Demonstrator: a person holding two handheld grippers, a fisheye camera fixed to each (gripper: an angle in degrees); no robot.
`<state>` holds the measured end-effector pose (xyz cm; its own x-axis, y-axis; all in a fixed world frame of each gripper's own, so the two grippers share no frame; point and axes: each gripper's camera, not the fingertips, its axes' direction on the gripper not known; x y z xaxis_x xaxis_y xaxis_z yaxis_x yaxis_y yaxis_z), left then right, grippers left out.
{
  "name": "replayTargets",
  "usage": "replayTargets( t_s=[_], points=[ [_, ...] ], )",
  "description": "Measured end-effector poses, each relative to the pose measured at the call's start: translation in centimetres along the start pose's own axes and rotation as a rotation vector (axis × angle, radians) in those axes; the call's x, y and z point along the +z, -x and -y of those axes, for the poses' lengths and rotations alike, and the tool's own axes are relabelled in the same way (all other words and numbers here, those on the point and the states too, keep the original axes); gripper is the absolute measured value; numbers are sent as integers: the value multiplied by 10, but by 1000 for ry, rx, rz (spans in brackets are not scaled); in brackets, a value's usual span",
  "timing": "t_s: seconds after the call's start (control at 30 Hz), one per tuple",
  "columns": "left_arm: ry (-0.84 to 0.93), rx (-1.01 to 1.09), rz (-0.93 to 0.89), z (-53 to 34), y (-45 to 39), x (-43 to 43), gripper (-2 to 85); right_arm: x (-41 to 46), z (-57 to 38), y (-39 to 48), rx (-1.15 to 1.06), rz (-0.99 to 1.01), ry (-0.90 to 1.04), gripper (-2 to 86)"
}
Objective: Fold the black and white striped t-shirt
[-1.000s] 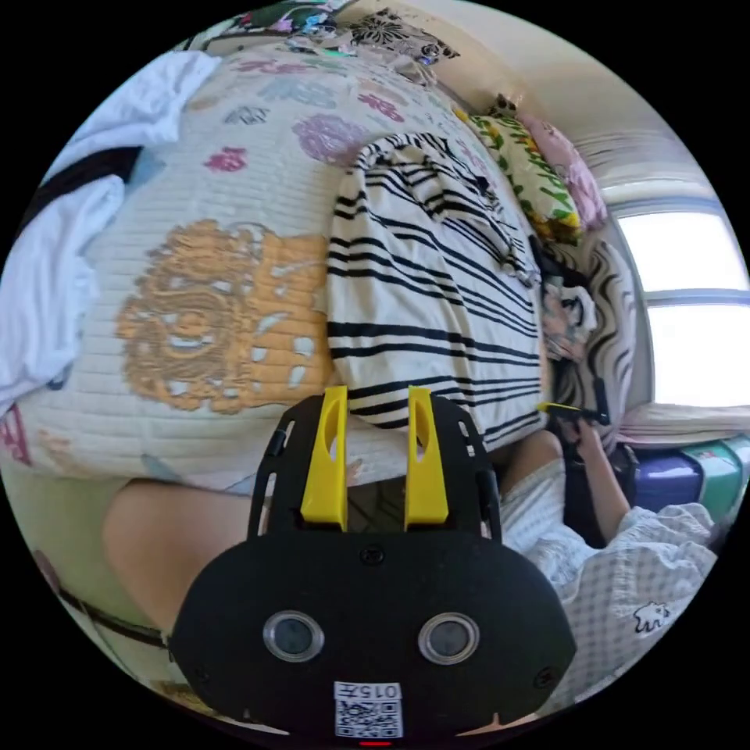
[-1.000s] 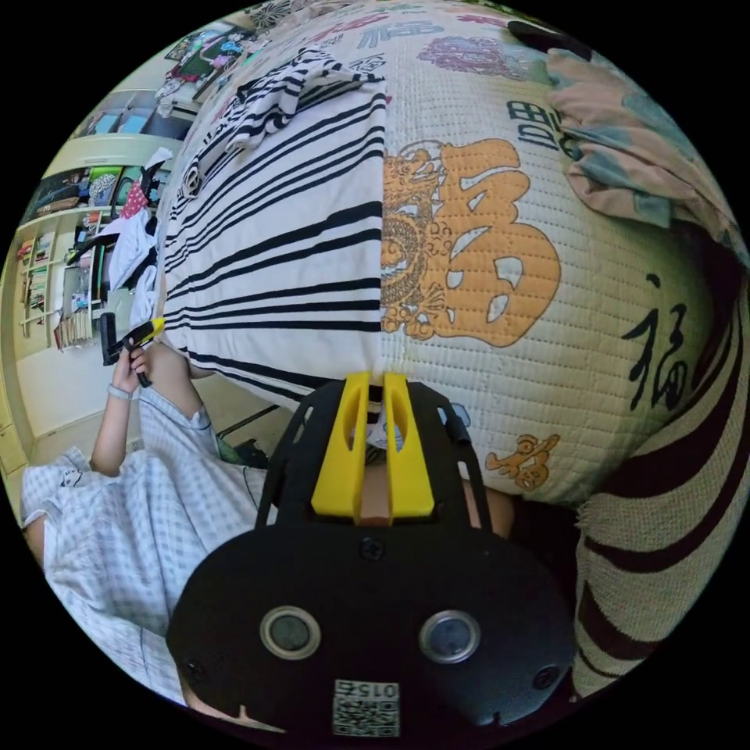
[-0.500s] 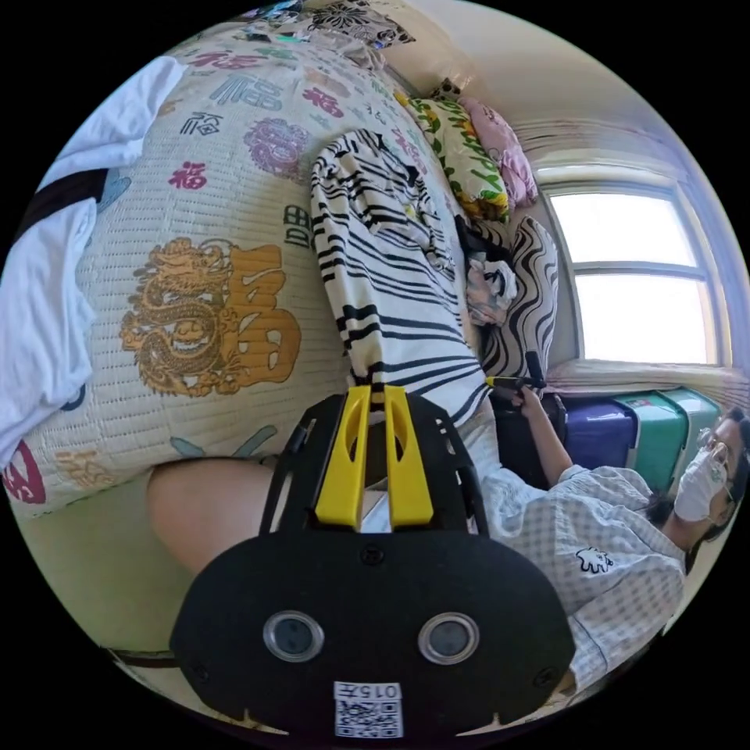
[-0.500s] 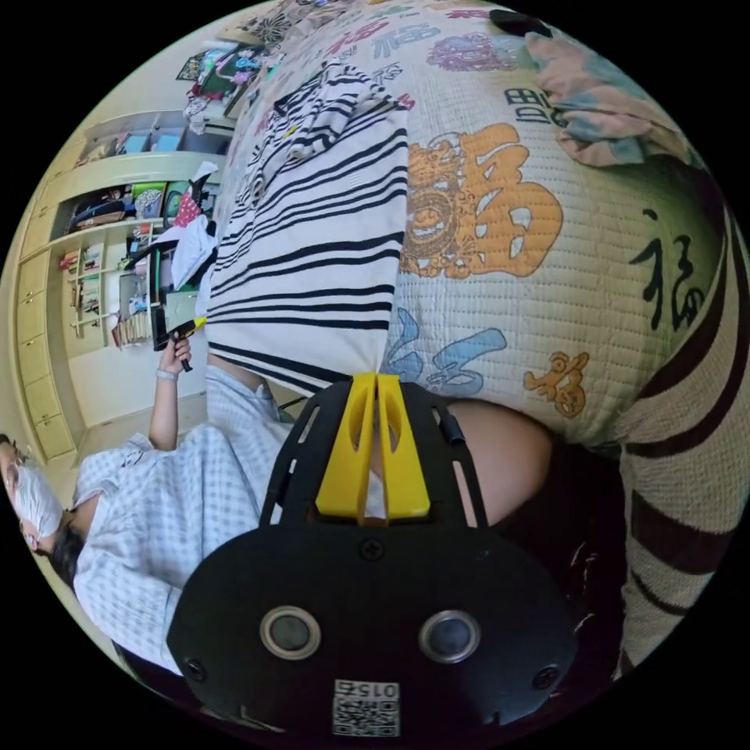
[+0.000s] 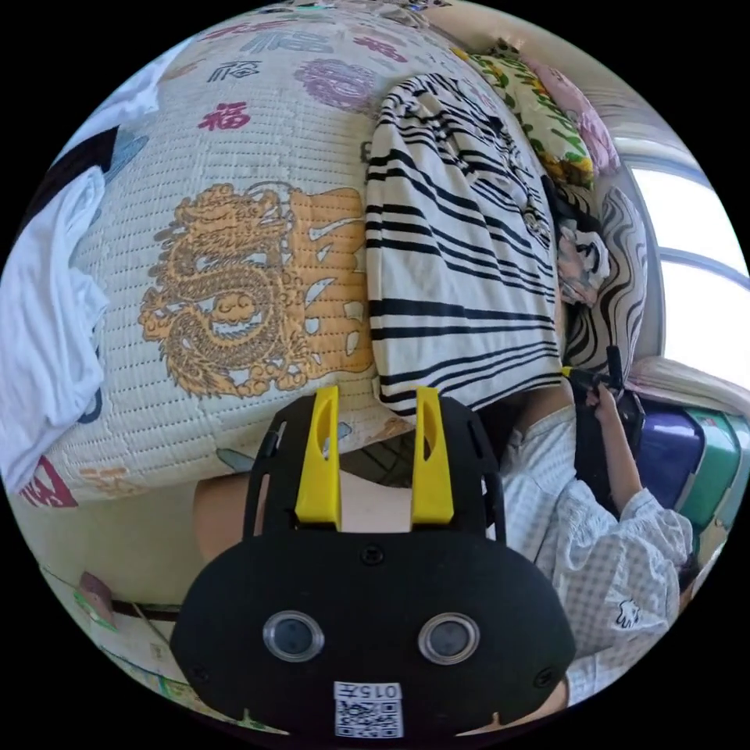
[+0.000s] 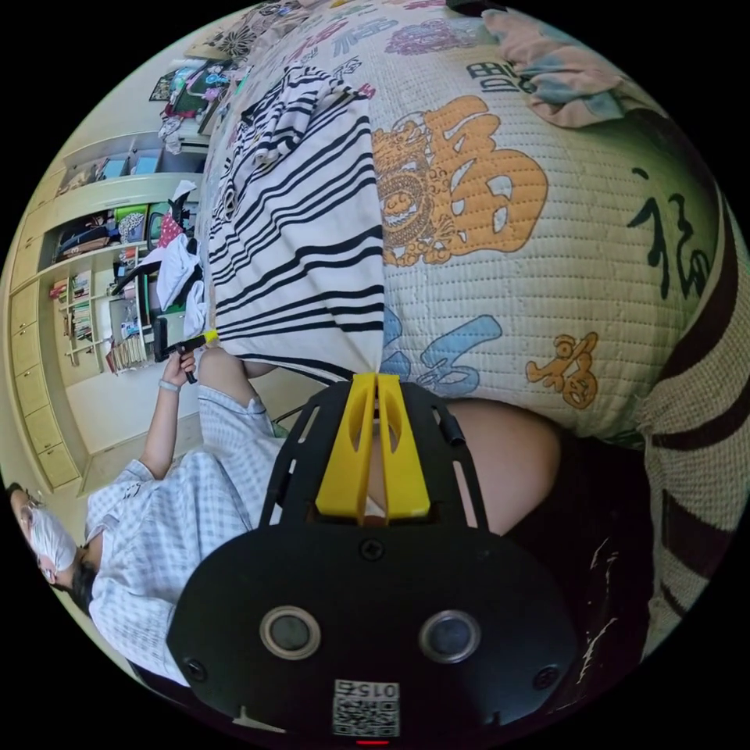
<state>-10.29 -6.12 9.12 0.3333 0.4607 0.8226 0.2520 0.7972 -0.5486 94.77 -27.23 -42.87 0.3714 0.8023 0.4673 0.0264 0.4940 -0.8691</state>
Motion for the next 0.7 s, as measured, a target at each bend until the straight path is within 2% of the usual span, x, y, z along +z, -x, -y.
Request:
replayTargets(
  t_s=[0.03,0.1,0.13,0.23,0.27,0.4,0.5,0.6,0.7],
  points=[
    [23,75,-82,0,-6,-3,61,-2,0,1,-2,2,-1,-4],
    [1,136,-303,0,-7,-10,78,-10,-2,5,-13,7,-7,-4],
    [-45,145,-314,-1,-7,-20,82,-12,-3,5,-15,8,-8,-4],
    [-82,139,-85,-1,-3,-29,101,-18,-4,10,-23,11,-7,-4],
    [-76,137,-76,0,-1,-28,107,-20,-4,12,-24,7,-4,-4],
    [2,192,-129,15,1,-9,107,-22,-3,20,-33,-3,17,-4],
    [116,269,-274,23,-6,3,91,-26,-2,26,-42,-20,17,-4],
    [261,347,-266,24,-18,12,76,-31,-2,31,-43,-11,15,-4],
    [219,340,-199,25,-16,2,50,-35,0,35,-42,-12,11,-4]
  ],
)
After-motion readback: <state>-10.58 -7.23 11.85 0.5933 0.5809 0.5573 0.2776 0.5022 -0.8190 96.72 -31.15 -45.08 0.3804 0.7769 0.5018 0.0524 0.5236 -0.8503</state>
